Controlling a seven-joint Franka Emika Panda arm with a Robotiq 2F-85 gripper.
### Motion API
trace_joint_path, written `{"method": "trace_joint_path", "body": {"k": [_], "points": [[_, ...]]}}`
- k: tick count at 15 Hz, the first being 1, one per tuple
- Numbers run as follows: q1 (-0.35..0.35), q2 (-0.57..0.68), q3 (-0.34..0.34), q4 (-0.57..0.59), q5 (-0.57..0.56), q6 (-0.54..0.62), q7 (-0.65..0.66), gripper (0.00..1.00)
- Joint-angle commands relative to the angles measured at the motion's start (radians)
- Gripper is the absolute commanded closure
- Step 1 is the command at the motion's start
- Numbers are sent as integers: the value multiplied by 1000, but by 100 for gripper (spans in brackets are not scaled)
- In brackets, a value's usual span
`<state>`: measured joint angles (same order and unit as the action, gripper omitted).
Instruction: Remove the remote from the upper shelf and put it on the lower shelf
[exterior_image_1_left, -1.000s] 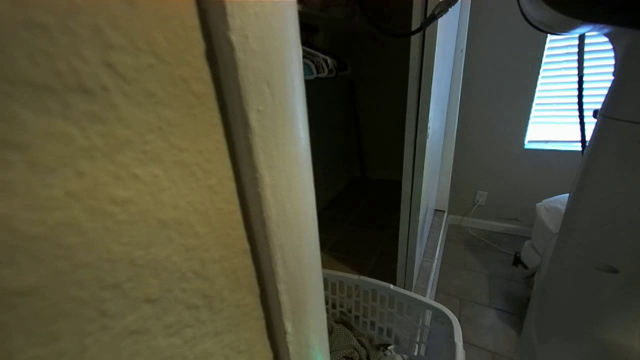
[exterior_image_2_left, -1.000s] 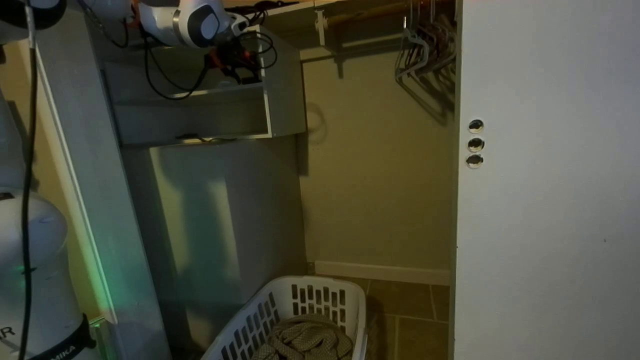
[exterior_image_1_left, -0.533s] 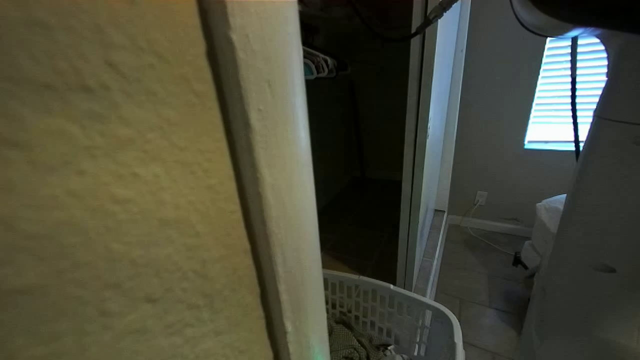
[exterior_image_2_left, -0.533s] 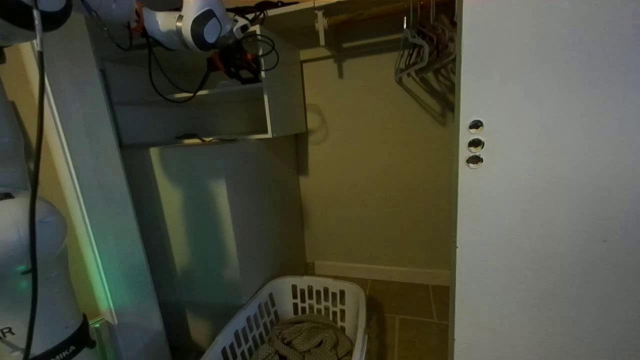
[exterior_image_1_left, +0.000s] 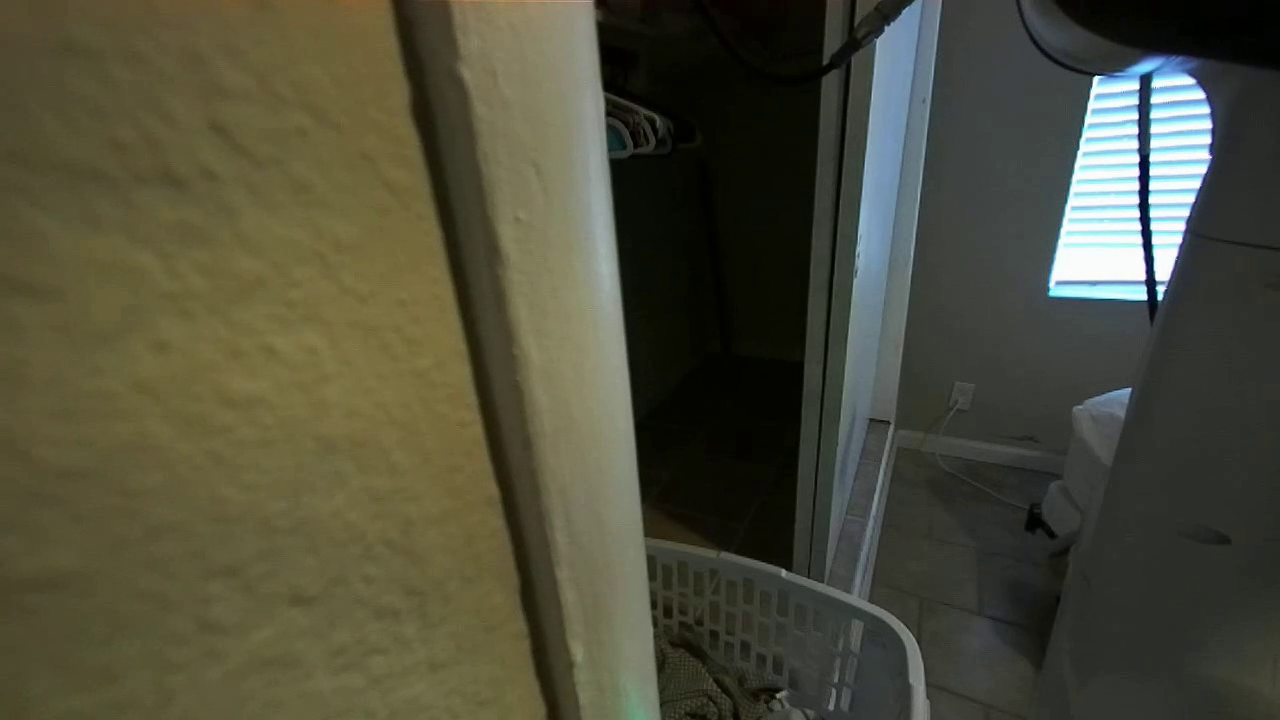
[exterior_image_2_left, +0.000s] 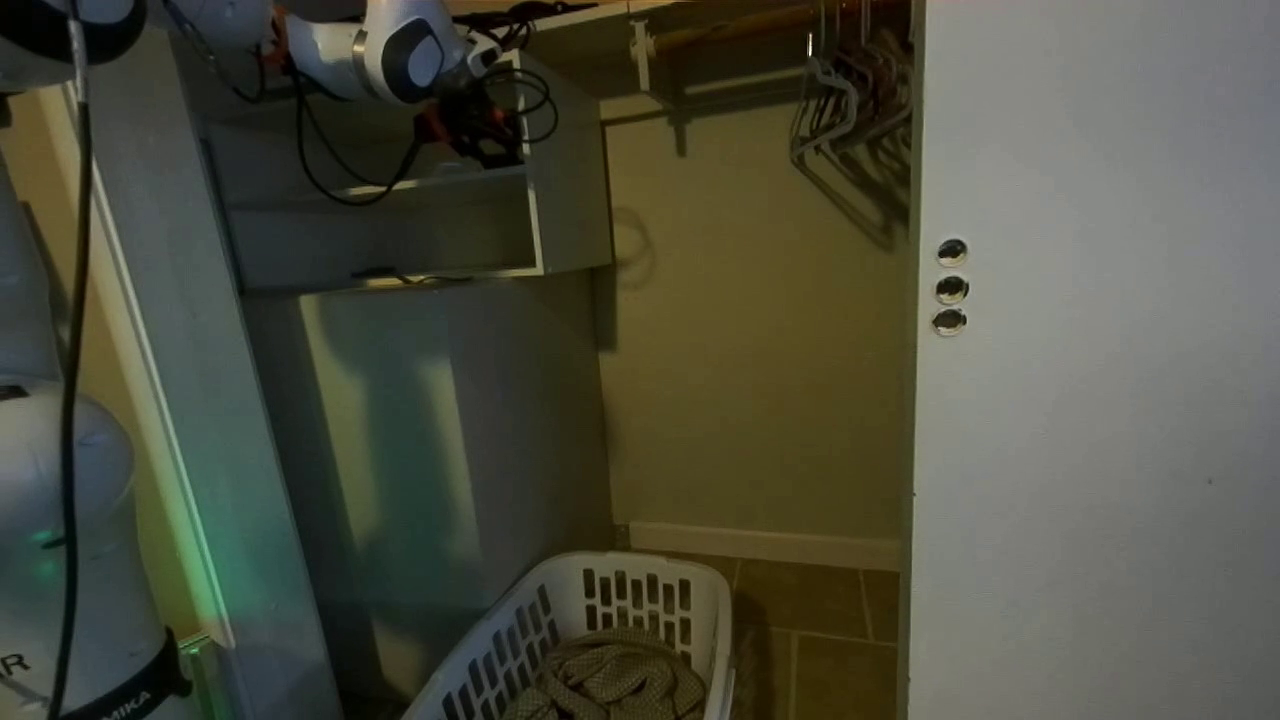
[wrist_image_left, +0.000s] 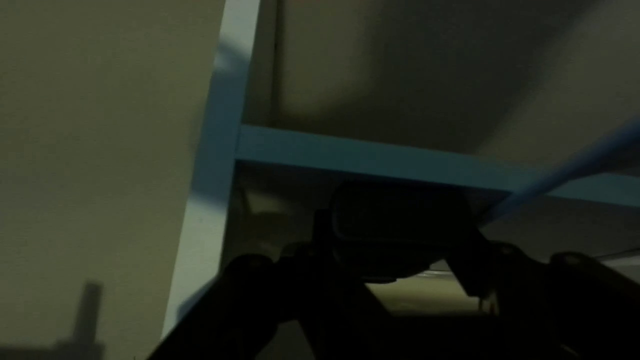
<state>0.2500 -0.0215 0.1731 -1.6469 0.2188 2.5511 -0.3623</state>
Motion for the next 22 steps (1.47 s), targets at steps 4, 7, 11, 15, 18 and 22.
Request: {"method": "trace_joint_path", "body": {"k": [4,7,11,15,18,22], "points": [[3,-56,-4,-32,109,68,-86,69],[1,-111,-8,-69,107,36,-94,69],[12,-207,-20,-163,159,50,-154,69],[22,-323,-49,-298,236,49,-205,69],[72,-394,-112,-401,251,67,-249,69],[147,-464,-194,-507,288,93,-319,69]]}}
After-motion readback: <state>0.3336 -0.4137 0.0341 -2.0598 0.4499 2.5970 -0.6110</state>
